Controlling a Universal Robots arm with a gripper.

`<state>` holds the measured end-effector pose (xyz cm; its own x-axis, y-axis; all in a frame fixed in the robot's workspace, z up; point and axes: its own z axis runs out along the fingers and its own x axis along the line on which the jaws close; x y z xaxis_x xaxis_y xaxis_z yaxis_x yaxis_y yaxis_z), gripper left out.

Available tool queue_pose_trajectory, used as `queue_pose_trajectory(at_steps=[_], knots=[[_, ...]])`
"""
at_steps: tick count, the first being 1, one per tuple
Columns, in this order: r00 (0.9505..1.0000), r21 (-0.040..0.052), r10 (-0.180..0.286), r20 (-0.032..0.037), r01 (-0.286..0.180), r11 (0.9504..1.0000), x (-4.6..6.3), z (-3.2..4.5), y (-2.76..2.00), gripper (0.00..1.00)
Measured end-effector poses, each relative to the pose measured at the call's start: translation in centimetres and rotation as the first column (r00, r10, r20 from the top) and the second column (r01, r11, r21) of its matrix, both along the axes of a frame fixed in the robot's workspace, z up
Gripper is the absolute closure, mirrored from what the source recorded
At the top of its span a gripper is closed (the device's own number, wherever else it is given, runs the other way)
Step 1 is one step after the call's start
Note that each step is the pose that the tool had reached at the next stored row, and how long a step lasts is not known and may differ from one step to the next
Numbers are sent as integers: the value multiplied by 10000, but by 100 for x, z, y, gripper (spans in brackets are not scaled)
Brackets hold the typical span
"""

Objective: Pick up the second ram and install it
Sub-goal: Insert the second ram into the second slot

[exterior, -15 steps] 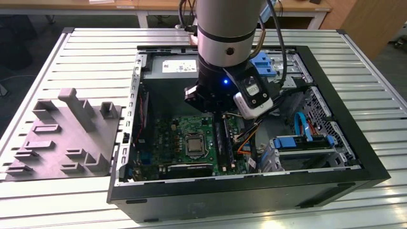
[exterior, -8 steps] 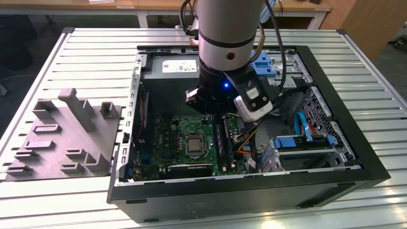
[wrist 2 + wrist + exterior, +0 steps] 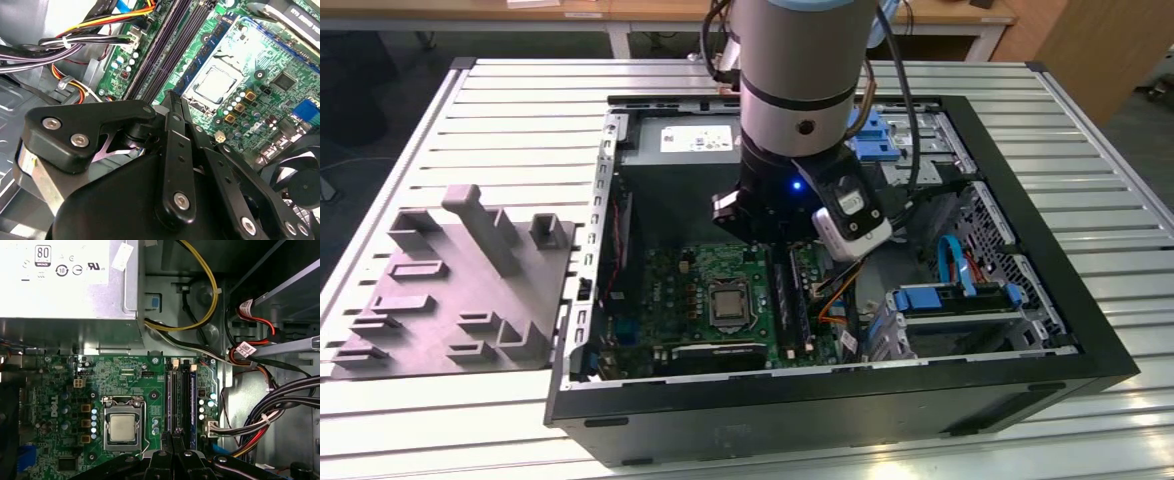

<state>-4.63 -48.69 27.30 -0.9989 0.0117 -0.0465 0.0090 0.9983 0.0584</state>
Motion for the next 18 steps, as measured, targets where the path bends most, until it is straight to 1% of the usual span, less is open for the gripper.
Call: queue_pose_trajectory(at_steps=[4,16,17,18], knots=[[10000,34,-5,-1,5,10000,3,-13,0,88],[10000,38,-4,-1,4,10000,3,-16,0,88],[10000,42,-4,0,4,10000,3,-18,0,88],[10000,65,-4,4,4,10000,2,-24,0,88]])
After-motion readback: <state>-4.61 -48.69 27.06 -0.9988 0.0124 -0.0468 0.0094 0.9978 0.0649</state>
